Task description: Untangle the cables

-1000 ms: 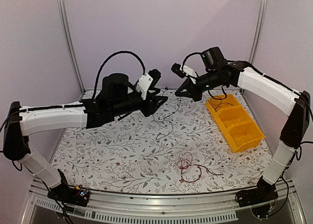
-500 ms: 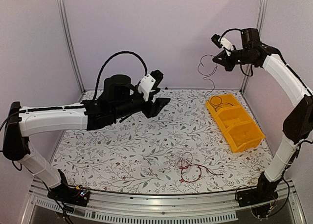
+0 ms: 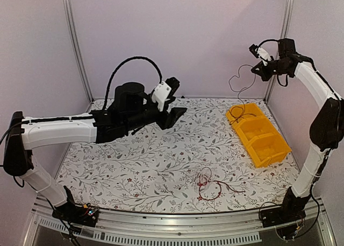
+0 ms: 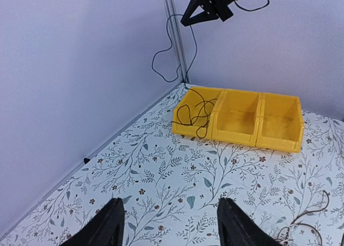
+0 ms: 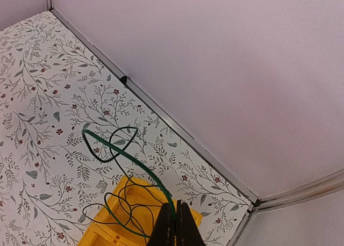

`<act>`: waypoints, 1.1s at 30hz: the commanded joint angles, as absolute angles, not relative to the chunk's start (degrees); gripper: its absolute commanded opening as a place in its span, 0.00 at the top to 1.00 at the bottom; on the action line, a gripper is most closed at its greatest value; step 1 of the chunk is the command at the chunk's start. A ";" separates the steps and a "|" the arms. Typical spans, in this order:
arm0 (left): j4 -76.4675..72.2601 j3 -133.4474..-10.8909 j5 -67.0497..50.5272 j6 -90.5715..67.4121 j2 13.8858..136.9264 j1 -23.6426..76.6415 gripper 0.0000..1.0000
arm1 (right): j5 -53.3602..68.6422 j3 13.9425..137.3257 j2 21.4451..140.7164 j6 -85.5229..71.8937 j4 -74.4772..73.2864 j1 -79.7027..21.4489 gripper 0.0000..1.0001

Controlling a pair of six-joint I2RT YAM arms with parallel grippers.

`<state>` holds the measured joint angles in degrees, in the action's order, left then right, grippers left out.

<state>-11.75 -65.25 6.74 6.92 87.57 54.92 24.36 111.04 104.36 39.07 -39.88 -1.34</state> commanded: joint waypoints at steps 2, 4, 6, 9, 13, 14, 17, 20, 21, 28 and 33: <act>-12.48 -65.68 7.22 7.47 88.33 55.48 0.39 | 25.32 109.92 106.68 39.55 -39.56 2.11 1.00; -12.47 -65.68 7.31 7.52 88.44 55.46 0.39 | 24.48 109.86 107.86 39.55 -39.48 2.89 1.00; -12.48 -65.72 7.38 7.57 88.59 55.53 0.39 | 22.88 109.86 109.06 39.68 -39.32 3.31 1.00; -12.39 -65.74 7.34 7.56 88.72 55.47 0.39 | 21.09 109.30 111.33 40.46 -39.20 3.43 1.00; -12.37 -65.67 7.43 7.65 88.82 55.53 0.39 | 20.33 109.20 114.96 40.84 -40.45 3.37 1.00; -12.46 -65.66 7.47 7.76 88.82 55.53 0.39 | 20.18 109.24 116.40 40.91 -40.99 3.34 1.00; -12.38 -65.65 7.63 7.87 88.92 55.56 0.39 | 20.04 109.18 119.75 41.10 -42.69 3.34 1.00; -12.39 -65.65 7.71 7.91 88.85 55.59 0.40 | 19.40 109.05 122.13 41.46 -44.28 3.25 1.00; -12.39 -65.65 7.73 7.92 88.85 55.68 0.39 | 19.28 108.84 123.04 41.52 -44.69 3.25 1.00; -12.39 -65.65 7.82 8.02 89.08 55.63 0.39 | 16.45 107.29 125.58 41.75 -45.13 3.10 1.00; -12.39 -65.65 7.90 8.12 89.38 55.83 0.39 | 12.36 107.65 127.94 42.01 -45.03 2.14 1.00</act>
<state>-11.73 -65.25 7.20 7.46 88.62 55.02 16.32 107.31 125.40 41.45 -44.60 3.22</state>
